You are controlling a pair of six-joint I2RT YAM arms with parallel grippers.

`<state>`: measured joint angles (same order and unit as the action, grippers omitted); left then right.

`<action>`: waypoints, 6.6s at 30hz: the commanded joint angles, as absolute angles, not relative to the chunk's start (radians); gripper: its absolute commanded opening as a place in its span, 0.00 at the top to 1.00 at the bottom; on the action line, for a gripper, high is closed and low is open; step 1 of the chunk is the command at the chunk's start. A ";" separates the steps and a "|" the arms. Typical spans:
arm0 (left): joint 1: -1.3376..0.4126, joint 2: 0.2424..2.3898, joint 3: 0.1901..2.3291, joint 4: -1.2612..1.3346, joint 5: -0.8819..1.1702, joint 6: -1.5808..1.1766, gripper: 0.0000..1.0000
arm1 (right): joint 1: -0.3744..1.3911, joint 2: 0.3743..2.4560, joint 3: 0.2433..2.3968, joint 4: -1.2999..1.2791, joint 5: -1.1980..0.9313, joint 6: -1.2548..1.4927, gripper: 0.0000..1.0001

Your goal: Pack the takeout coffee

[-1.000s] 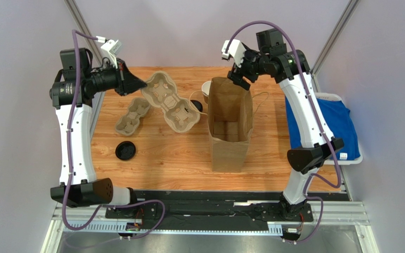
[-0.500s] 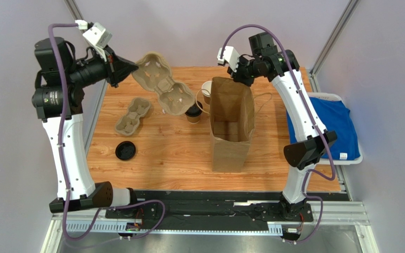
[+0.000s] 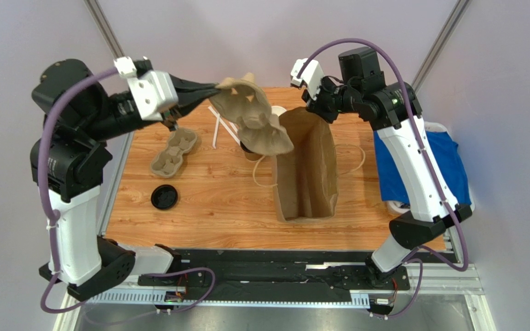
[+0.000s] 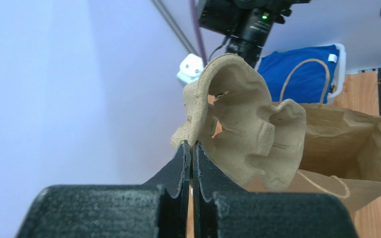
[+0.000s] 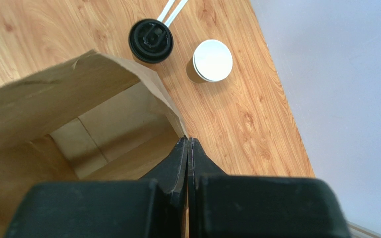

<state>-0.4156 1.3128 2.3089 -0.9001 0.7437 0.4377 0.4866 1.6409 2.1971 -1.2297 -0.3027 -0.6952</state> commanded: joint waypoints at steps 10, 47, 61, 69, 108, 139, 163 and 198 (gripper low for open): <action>-0.943 1.220 2.022 -0.789 0.209 0.859 1.00 | 0.584 1.565 2.175 -1.177 -0.095 -0.515 1.00; -1.180 1.324 1.717 -0.670 0.038 0.821 1.00 | 0.637 1.359 1.983 -1.098 -0.202 -0.273 1.00; -1.180 1.434 1.635 -0.617 -0.186 0.548 1.00 | 0.635 1.310 1.907 -1.077 -0.213 -0.241 1.00; -1.131 1.460 1.634 -0.678 -0.094 0.459 1.00 | 0.632 1.290 1.847 -1.051 -0.207 -0.210 1.00; -1.077 1.471 1.568 -0.765 0.156 0.380 1.00 | 0.440 1.131 1.548 -0.874 -0.603 -0.092 1.00; -1.075 1.558 1.439 -0.667 0.179 0.247 1.00 | 0.408 1.109 1.408 -0.769 -0.670 -0.187 1.00; -1.097 1.411 1.555 -0.632 0.109 0.362 0.41 | 0.396 1.101 1.399 -0.775 -0.644 -0.219 1.00; -0.348 1.862 2.131 -1.041 0.164 -0.028 0.01 | 0.278 1.048 1.391 -0.873 -0.371 -0.163 1.00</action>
<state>-0.3473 1.9053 2.2017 -1.0645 0.1223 0.0719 0.2882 1.0843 1.3991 -0.8730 -0.4004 -0.1825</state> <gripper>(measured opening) 0.940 0.005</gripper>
